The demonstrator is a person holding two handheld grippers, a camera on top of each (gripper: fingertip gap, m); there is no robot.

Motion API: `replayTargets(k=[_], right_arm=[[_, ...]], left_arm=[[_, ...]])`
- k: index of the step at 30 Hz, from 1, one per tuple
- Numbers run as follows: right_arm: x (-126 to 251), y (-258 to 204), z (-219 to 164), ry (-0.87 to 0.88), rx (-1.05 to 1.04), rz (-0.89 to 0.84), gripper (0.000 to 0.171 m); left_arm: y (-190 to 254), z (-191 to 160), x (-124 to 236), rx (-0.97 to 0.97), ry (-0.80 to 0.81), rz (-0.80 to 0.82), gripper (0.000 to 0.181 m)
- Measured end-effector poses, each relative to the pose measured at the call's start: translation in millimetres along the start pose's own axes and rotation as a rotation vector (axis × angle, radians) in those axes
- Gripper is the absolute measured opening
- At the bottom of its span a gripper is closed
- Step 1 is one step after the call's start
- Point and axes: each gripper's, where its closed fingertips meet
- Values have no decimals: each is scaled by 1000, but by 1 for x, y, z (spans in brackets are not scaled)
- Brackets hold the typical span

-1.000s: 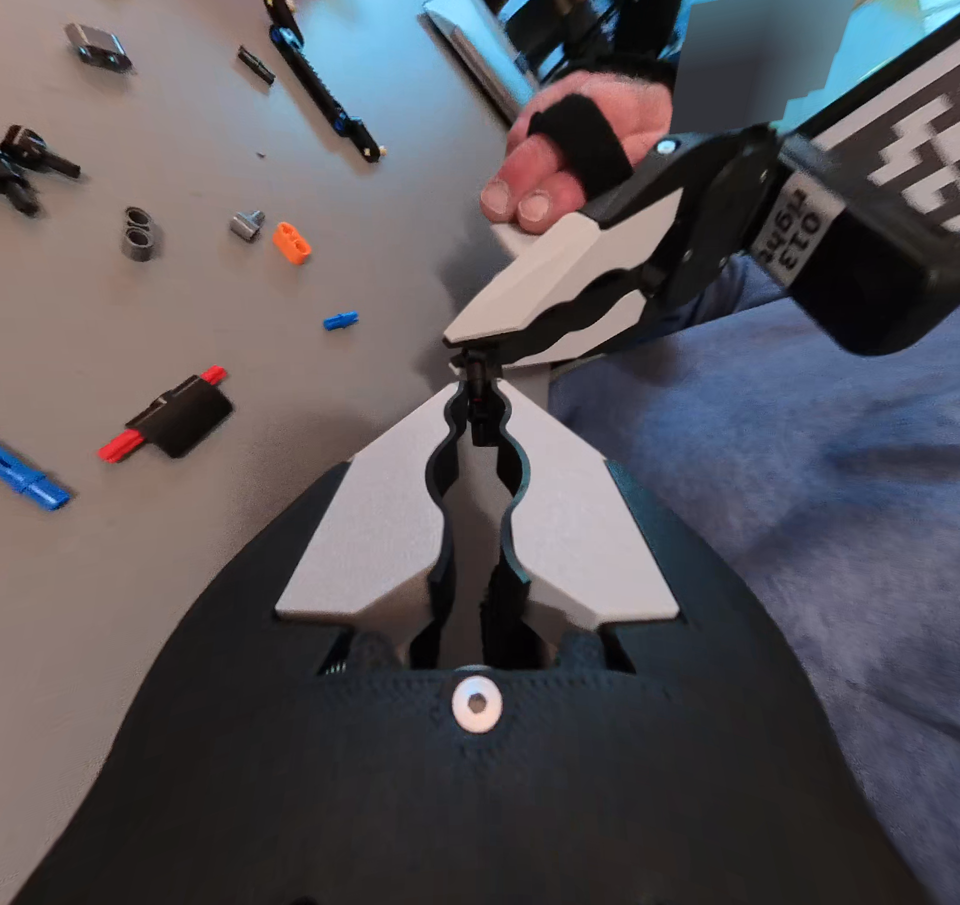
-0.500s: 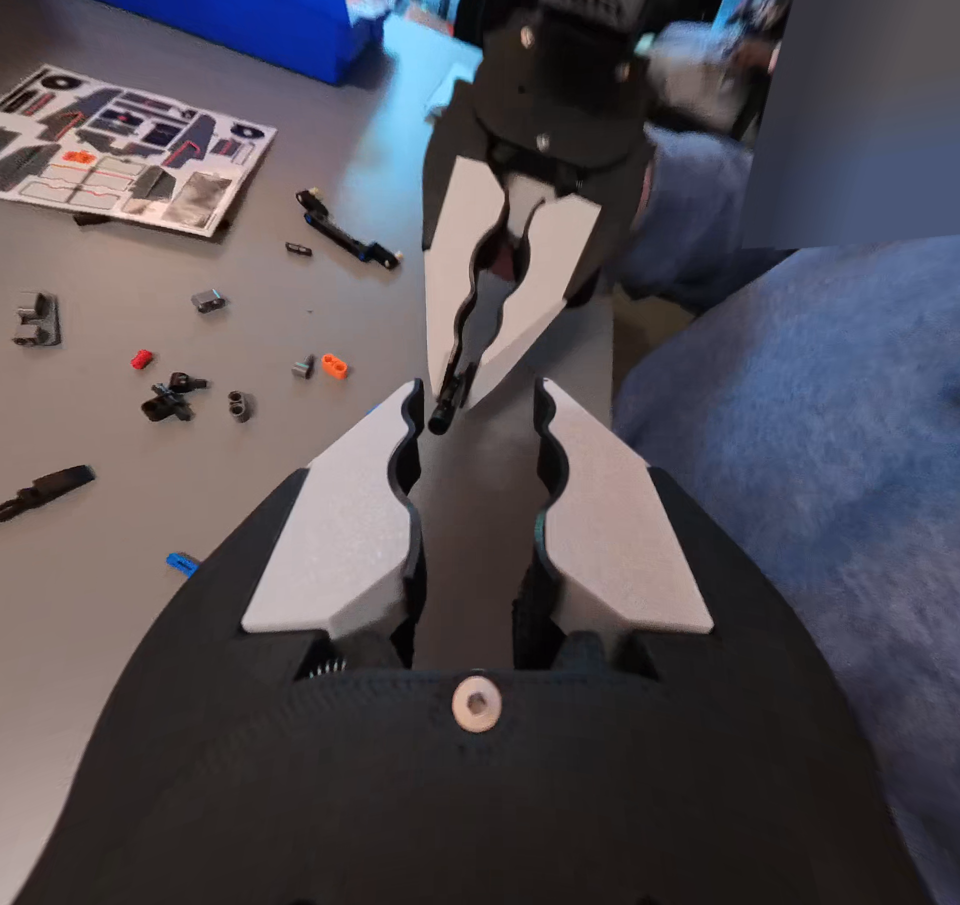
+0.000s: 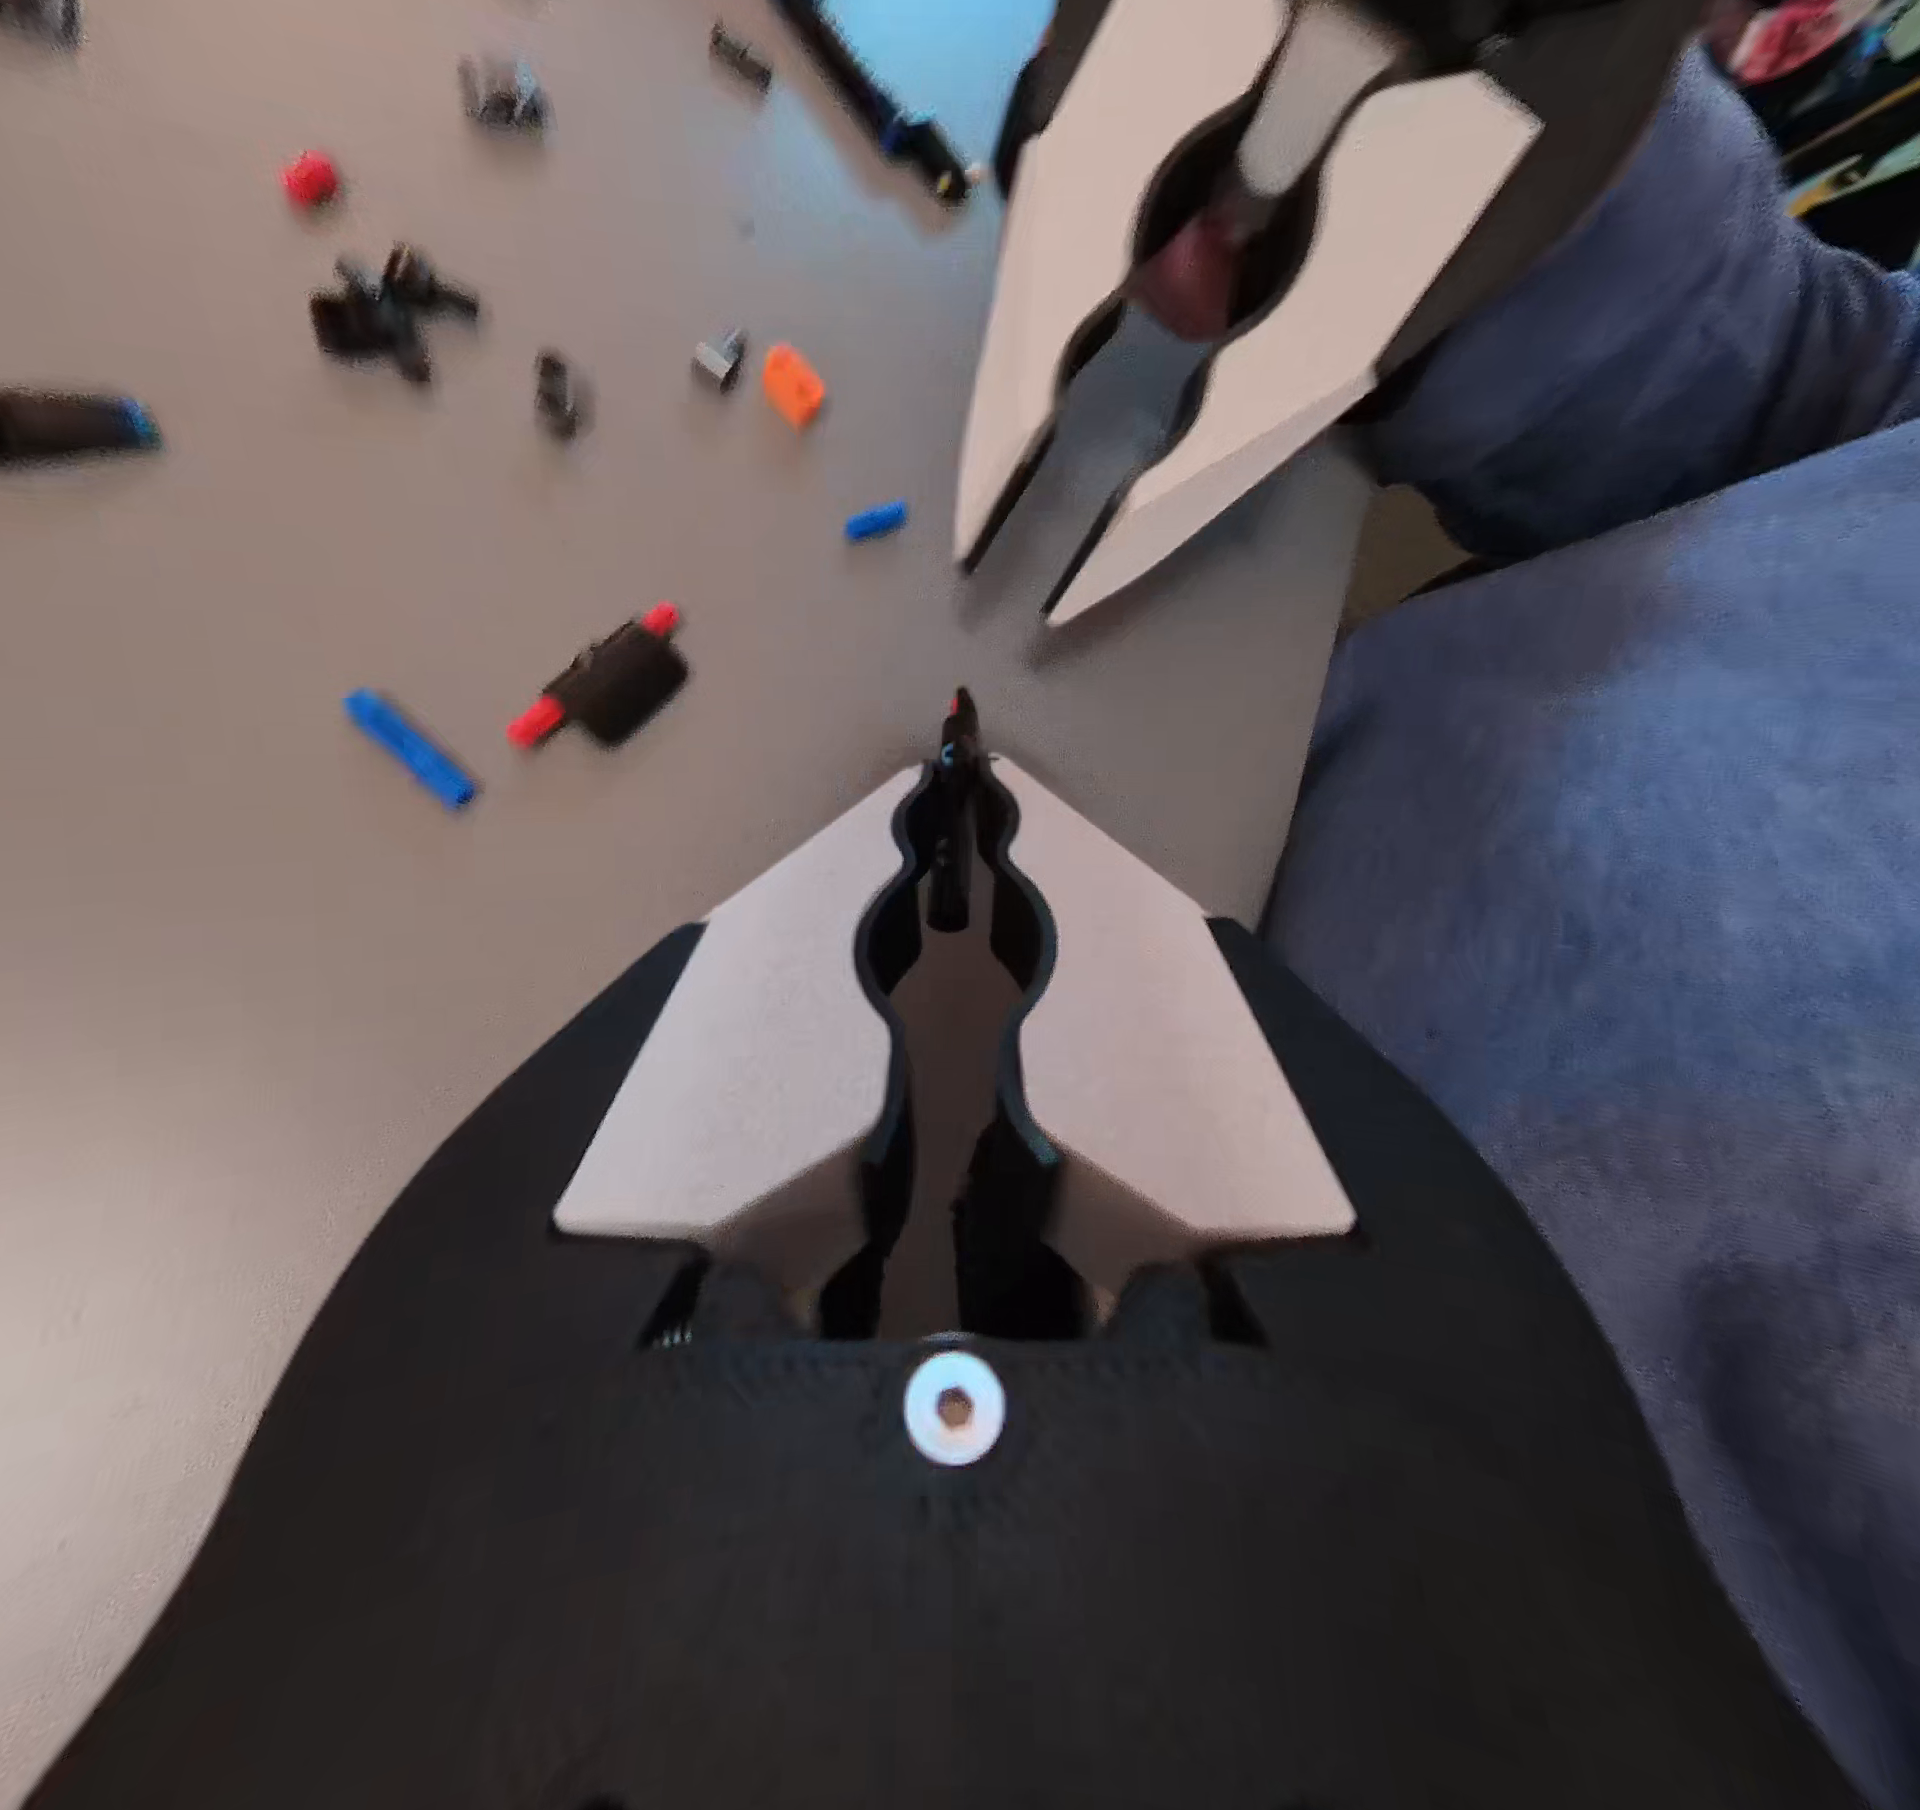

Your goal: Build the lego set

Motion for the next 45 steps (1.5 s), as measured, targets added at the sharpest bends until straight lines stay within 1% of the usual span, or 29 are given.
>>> replayTargets(k=[2,4,6,11,15,19,22,27,30,35,36,41,45], right_arm=[[-1,-1,-2,-3,6,4,11],[-2,-4,-2,3,8,23,9],[-3,-4,-3,2,11,20,8],[1,1,-8,-3,10,-10,9],[6,12,-6,7,14,-67,12],[2,28,-6,-29,39,-160,19],[-3,38,-2,-53,45,-211,20],[-21,47,-1,-126,55,-237,22],[-31,57,-5,-188,67,-278,25],[-42,63,-8,-245,56,-296,25],[-43,64,-9,-251,52,-295,24],[-48,62,-8,-254,31,-287,5],[-47,62,-9,-273,21,-303,2]], left_arm=[[-10,-12,-1,54,-36,29,2],[-22,-20,-1,64,-68,98,5],[-29,-18,1,90,-56,120,10],[-33,-16,6,71,-34,144,29],[-37,0,34,28,60,175,35],[-43,13,60,0,159,197,34],[-48,10,66,-60,138,252,33],[-54,-4,58,-151,42,297,34],[-52,-5,59,-174,53,266,33],[-45,-11,56,-198,48,196,32],[-44,-13,56,-204,42,186,32],[-48,-9,58,-219,64,165,31],[-46,-2,55,-238,95,134,31]])
Point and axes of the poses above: each gripper's, where its closed fingertips meet, x back along the fingers, z out of its top, y = z × x across the jaws, and after that the axes turned 2 degrees about x, right-handed
